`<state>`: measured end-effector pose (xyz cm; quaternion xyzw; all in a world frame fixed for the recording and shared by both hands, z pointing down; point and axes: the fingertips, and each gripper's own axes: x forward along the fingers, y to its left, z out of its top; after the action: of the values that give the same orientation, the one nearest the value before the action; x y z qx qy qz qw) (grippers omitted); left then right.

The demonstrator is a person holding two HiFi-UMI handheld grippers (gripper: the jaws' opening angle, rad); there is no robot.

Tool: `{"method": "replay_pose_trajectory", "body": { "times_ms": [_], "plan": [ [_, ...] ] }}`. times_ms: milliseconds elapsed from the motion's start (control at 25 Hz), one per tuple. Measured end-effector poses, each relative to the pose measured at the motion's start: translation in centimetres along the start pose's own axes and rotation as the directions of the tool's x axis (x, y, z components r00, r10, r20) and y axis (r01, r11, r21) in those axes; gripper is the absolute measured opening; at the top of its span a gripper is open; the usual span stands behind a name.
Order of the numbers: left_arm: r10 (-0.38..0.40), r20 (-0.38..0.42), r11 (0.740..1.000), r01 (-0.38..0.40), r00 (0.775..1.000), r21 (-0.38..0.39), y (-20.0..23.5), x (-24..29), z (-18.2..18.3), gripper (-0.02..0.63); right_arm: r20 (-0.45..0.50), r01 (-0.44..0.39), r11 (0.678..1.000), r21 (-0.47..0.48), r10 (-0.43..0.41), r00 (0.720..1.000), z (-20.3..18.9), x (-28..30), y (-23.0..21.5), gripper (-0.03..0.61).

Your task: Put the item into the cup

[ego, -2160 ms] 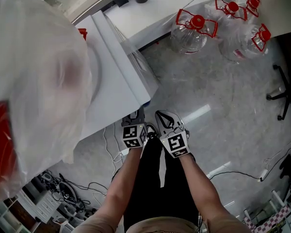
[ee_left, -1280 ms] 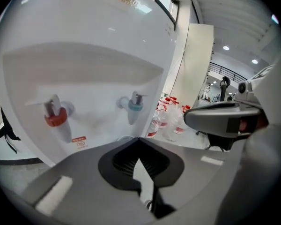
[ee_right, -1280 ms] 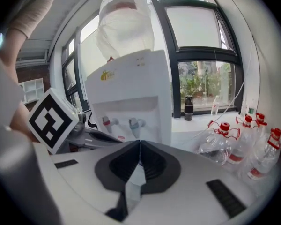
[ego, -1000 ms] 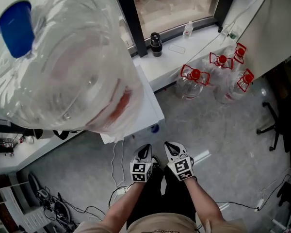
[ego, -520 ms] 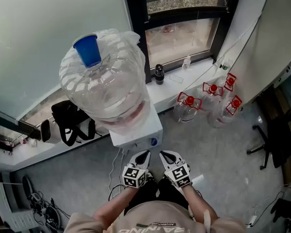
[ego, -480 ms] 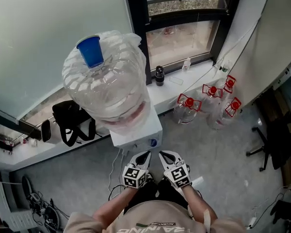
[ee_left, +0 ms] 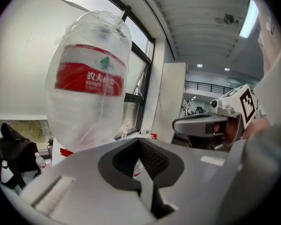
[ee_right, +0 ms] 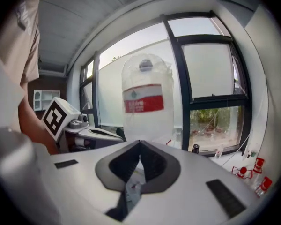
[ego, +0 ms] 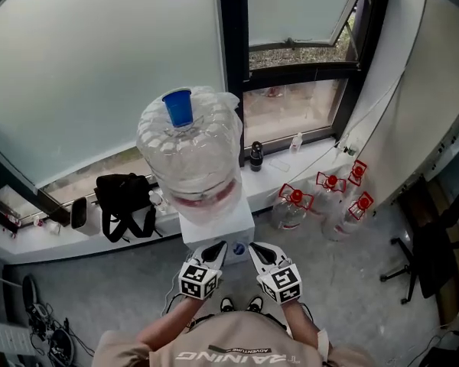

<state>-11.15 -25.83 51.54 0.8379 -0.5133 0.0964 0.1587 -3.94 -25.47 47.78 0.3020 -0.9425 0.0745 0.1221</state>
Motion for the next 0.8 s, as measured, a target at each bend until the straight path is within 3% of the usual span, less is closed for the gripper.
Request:
{"method": "replay_pose_trajectory", "body": {
  "times_ms": [280, 440, 560, 800],
  "plan": [
    [0.045, 0.141, 0.999, -0.046, 0.989, 0.005, 0.7, -2.0, 7.6, 0.008, 0.126, 0.077, 0.995, -0.066, -0.068, 0.990, 6.8, -1.3, -1.1, 0.011],
    [0.070, 0.210, 0.995, -0.084, 0.975, 0.058, 1.1, -3.1, 11.8, 0.008, 0.214, 0.126, 0.989, -0.080, -0.106, 0.971, 10.2, -1.2, -1.5, 0.011],
    [0.075, 0.222, 0.990, -0.099, 0.972, 0.098, 1.3, -3.8, 12.8, 0.008, 0.239, 0.128, 0.987, -0.092, -0.103, 0.966, 11.3, -1.1, -1.0, 0.011],
    [0.077, 0.223, 0.990, -0.102, 0.972, 0.099, 2.0, -4.0, 12.9, 0.008, 0.236, 0.126, 0.987, -0.104, -0.098, 0.967, 11.8, -1.2, -1.0, 0.011]
  ]
}}
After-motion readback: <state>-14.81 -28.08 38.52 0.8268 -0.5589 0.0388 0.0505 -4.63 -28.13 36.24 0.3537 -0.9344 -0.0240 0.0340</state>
